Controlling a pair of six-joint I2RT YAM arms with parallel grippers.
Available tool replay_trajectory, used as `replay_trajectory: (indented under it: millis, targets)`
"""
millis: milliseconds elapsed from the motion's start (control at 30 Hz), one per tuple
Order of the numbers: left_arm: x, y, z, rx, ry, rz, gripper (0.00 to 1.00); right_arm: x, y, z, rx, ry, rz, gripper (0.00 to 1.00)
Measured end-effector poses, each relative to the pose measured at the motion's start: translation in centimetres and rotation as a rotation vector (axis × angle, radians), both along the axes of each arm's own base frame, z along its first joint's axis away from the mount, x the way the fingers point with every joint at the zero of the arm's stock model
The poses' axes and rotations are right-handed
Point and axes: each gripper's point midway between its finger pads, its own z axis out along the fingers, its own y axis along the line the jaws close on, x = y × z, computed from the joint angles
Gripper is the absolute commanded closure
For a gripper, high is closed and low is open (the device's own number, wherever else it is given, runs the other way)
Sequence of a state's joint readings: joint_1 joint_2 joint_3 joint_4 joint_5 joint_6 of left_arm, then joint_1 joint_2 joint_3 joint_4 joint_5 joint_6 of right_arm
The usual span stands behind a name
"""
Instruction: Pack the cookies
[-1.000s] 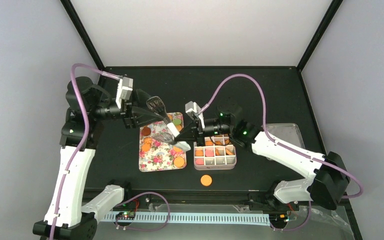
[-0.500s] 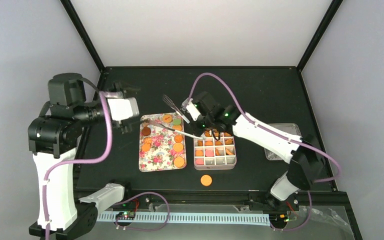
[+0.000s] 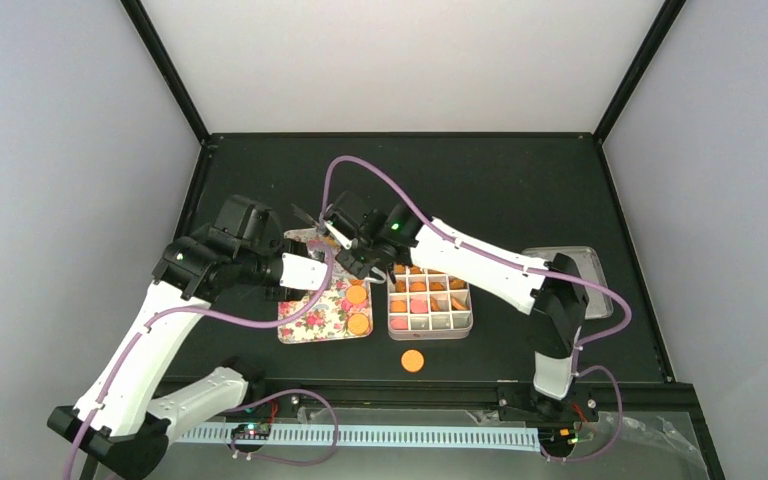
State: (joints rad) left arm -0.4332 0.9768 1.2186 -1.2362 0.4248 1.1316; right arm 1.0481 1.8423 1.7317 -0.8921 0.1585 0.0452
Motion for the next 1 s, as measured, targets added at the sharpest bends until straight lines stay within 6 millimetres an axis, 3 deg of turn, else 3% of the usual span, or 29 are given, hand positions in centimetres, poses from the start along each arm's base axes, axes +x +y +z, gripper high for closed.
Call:
replay_trajectory:
  millis: [200, 467, 767, 900, 1000]
  targets:
    - [1.1, 0.3, -0.2, 0.023, -0.1, 0.022, 0.55, -1.5, 1.6, 0.5, 0.0, 0.013, 0.037, 0.99]
    - [1.3, 1.2, -2.3, 0.079, -0.102, 0.038, 0.61, -2.2, 2.5, 1.4, 0.04, 0.025, 0.062, 0.99]
    - [1.8, 1.5, -3.1, 0.104, -0.111, 0.054, 0.91, -2.7, 2.4, 3.1, 0.075, 0.008, 0.072, 0.99]
    - [1.6, 1.5, -3.3, 0.109, -0.105, 0.05, 0.98, -2.7, 2.5, 3.3, 0.072, -0.013, 0.077, 0.87]
    - [1.6, 1.5, -3.6, 0.113, -0.097, 0.055, 0.98, -2.8, 2.8, 3.6, 0.088, -0.017, 0.081, 0.65]
